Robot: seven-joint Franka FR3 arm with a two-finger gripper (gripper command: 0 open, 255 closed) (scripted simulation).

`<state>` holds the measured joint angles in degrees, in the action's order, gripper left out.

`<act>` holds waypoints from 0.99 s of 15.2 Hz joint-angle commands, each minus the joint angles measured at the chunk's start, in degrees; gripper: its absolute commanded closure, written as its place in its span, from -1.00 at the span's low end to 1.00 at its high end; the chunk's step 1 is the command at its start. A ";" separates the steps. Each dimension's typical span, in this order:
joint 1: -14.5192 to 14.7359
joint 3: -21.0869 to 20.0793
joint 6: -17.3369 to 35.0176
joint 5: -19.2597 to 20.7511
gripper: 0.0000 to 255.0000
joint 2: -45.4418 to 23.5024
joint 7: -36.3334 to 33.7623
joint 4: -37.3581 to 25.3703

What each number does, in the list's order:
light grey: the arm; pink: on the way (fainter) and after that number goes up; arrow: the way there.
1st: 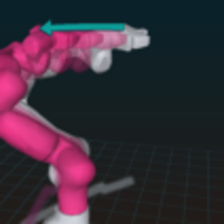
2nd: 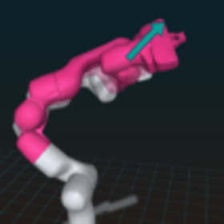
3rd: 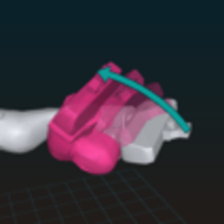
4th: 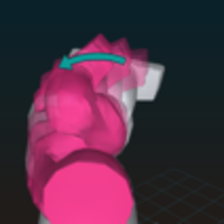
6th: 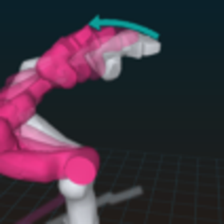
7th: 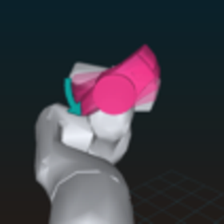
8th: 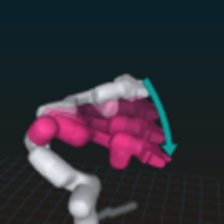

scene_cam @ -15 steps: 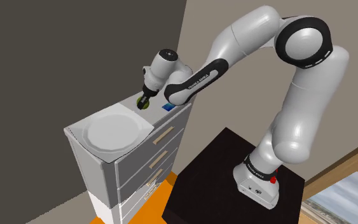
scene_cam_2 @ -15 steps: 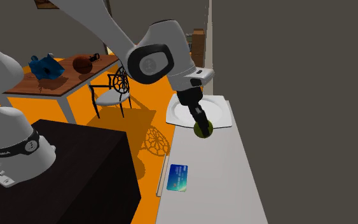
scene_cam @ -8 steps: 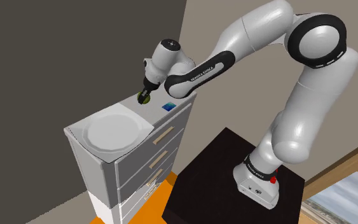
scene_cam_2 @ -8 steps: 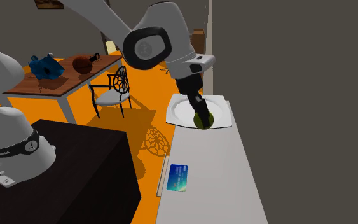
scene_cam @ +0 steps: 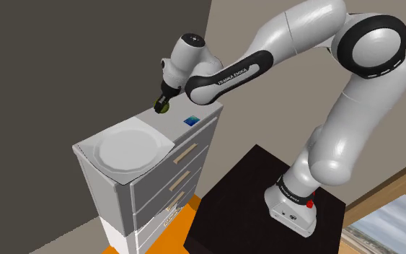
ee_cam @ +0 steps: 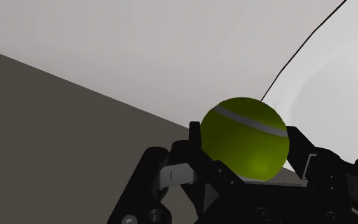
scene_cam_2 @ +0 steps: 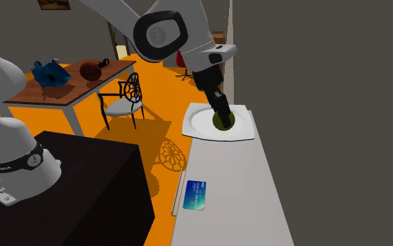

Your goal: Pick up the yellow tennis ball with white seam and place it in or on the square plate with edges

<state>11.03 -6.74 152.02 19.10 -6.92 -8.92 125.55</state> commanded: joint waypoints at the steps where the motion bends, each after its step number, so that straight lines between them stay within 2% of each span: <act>1: 1.79 -0.81 -1.43 1.45 1.00 -0.71 -3.50 -1.50; 13: 13.10 -4.87 -10.80 8.39 1.00 -8.28 -21.40 -13.78; 15: 13.27 -4.57 -9.64 9.21 1.00 -9.10 -22.23 -13.33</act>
<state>23.93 -11.34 142.25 27.88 -15.49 -30.41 112.45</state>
